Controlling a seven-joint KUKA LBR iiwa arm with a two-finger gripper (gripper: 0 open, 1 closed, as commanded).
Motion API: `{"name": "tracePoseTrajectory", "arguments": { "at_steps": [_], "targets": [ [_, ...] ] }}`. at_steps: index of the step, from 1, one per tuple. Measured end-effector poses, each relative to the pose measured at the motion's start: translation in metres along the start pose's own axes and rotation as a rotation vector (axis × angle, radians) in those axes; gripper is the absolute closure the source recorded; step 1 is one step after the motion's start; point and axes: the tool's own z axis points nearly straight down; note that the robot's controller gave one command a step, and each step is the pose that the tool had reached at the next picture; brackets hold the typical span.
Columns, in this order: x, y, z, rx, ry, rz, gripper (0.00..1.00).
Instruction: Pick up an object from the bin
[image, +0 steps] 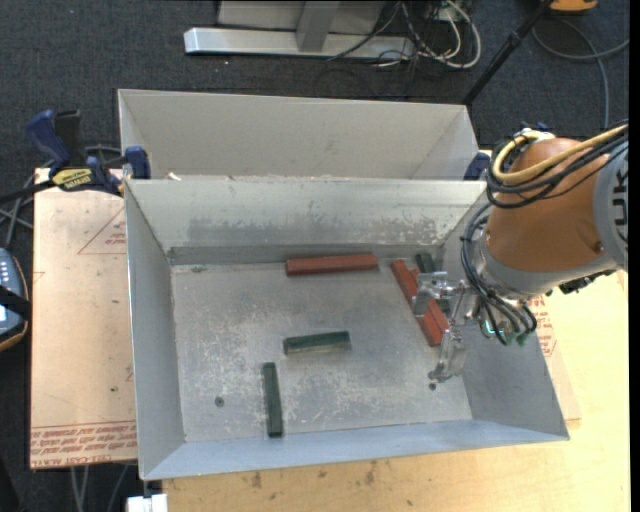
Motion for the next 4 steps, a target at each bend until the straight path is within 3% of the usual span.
{"name": "tracePoseTrajectory", "arguments": {
  "at_steps": [1, 2, 3, 4],
  "targets": [
    [-0.002, 0.000, -0.004, 0.001, -0.008, -0.002, 0.00],
    [-0.031, 0.044, 0.062, 0.000, -0.015, 0.026, 0.00],
    [-0.027, 0.093, 0.065, 0.001, -0.004, -0.167, 0.00],
    [-0.043, 0.108, 0.072, 0.000, -0.012, -0.077, 0.00]
  ]
}}
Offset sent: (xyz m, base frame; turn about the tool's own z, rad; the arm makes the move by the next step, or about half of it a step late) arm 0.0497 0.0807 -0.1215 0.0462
